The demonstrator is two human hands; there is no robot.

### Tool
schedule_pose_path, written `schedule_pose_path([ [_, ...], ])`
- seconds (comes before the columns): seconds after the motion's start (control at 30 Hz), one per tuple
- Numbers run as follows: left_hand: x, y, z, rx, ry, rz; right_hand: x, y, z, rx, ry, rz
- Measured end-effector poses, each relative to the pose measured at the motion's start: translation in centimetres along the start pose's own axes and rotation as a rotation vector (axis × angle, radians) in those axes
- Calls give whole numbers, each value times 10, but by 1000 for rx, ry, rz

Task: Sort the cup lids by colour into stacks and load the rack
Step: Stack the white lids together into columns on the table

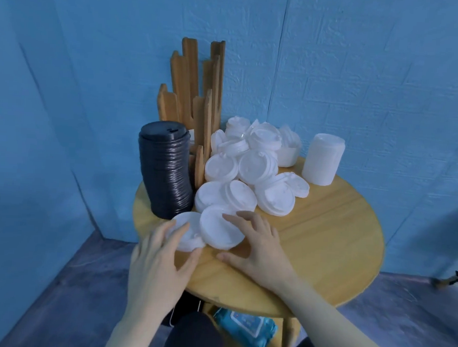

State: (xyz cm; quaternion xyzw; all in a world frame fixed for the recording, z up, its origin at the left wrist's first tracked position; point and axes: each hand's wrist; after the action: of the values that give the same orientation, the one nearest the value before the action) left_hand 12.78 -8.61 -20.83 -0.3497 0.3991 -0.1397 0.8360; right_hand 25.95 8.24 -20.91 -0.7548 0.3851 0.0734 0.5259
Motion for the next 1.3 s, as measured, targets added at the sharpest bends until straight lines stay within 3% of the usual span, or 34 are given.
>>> schedule_pose_path([
  [0.17, 2, 2, 0, 72, -4, -164, 9, -9, 13, -99, 36, 112],
  [0.57, 1, 15, 50, 192, 165, -317, 28, -46, 53, -47, 99, 339],
  [0.7, -10, 22, 63, 241, 54, -330, 30, -50, 55, -44, 204, 340],
  [0.93, -15, 41, 61, 122, 85, -280, 30, -49, 52, 39, 206, 234],
  [1.13, -24, 36, 55, 635, 28, -380, 31, -48, 50, 1, 150, 242],
  [1.3, -33, 45, 59, 899, 5, -482, 32, -48, 46, 73, 19, 190],
])
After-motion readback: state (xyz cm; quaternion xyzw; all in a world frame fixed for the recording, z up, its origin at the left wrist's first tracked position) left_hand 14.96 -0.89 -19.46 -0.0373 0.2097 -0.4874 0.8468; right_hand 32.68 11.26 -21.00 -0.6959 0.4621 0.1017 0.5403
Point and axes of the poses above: each hand's wrist, its own x-axis away from the middle knuckle, its own y-axis out of the palm, z = x × y, and after that the axes turned 10 degrees about z, right-handed
